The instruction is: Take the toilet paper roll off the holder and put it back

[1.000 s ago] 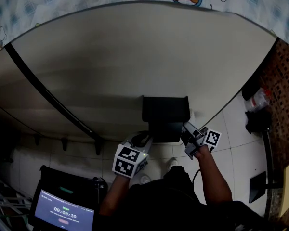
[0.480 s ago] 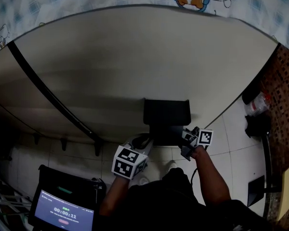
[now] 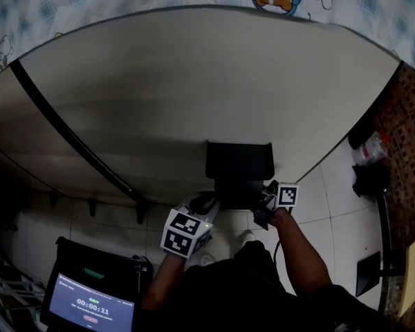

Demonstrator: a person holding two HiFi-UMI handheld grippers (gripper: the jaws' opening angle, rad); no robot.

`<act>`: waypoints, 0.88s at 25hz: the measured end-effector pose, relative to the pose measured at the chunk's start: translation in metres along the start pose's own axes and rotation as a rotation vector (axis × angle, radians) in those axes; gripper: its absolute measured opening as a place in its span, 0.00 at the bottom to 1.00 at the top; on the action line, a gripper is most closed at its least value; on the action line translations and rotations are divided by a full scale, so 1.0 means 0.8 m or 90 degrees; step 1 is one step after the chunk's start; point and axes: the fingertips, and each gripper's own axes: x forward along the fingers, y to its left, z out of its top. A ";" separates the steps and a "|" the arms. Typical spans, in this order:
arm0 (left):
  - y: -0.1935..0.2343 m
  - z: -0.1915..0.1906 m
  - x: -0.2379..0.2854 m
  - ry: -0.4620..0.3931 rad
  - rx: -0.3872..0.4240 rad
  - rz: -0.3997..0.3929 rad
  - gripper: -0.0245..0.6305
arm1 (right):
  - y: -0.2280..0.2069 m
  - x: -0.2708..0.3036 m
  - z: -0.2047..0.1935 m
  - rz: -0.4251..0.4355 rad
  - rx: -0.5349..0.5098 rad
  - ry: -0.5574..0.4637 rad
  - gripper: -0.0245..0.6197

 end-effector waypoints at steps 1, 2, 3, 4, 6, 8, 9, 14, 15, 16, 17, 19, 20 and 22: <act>0.000 0.000 0.000 0.002 0.006 0.004 0.17 | 0.000 0.003 -0.001 0.007 -0.003 -0.002 0.72; 0.000 0.000 0.000 0.003 0.009 0.004 0.17 | 0.000 0.005 -0.003 0.011 -0.007 -0.003 0.72; 0.000 0.001 0.000 0.002 0.009 0.004 0.17 | 0.000 0.006 -0.004 0.013 -0.009 -0.004 0.72; 0.000 0.001 0.000 0.002 0.010 0.003 0.17 | 0.001 0.008 -0.004 0.015 -0.011 -0.006 0.72; 0.000 0.000 0.000 0.005 0.019 0.007 0.17 | 0.000 0.010 -0.005 0.015 -0.015 -0.011 0.72; 0.000 -0.001 0.000 0.008 0.029 0.011 0.17 | -0.003 0.008 -0.007 0.006 -0.021 -0.011 0.72; 0.000 -0.001 0.001 0.007 0.030 0.011 0.17 | -0.005 0.007 -0.008 -0.001 -0.026 -0.009 0.72; 0.001 -0.002 0.000 0.005 0.026 0.008 0.17 | -0.008 0.006 -0.012 -0.014 -0.025 -0.006 0.73; 0.001 -0.002 0.000 0.004 0.025 0.007 0.17 | -0.011 0.004 -0.013 -0.020 -0.025 -0.008 0.75; 0.001 -0.003 0.001 0.004 0.024 0.006 0.17 | -0.015 -0.001 -0.013 -0.030 -0.030 -0.011 0.77; 0.002 -0.003 0.001 0.004 0.024 0.006 0.17 | -0.019 -0.007 -0.012 -0.043 -0.037 -0.015 0.78; 0.003 -0.003 0.001 0.007 0.026 0.010 0.18 | -0.022 -0.018 -0.010 -0.062 -0.042 -0.032 0.81; 0.004 -0.004 0.001 0.008 0.027 0.012 0.18 | -0.023 -0.024 -0.009 -0.068 -0.038 -0.042 0.82; 0.006 -0.005 0.002 0.010 0.030 0.015 0.18 | -0.027 -0.043 -0.007 -0.089 -0.036 -0.060 0.82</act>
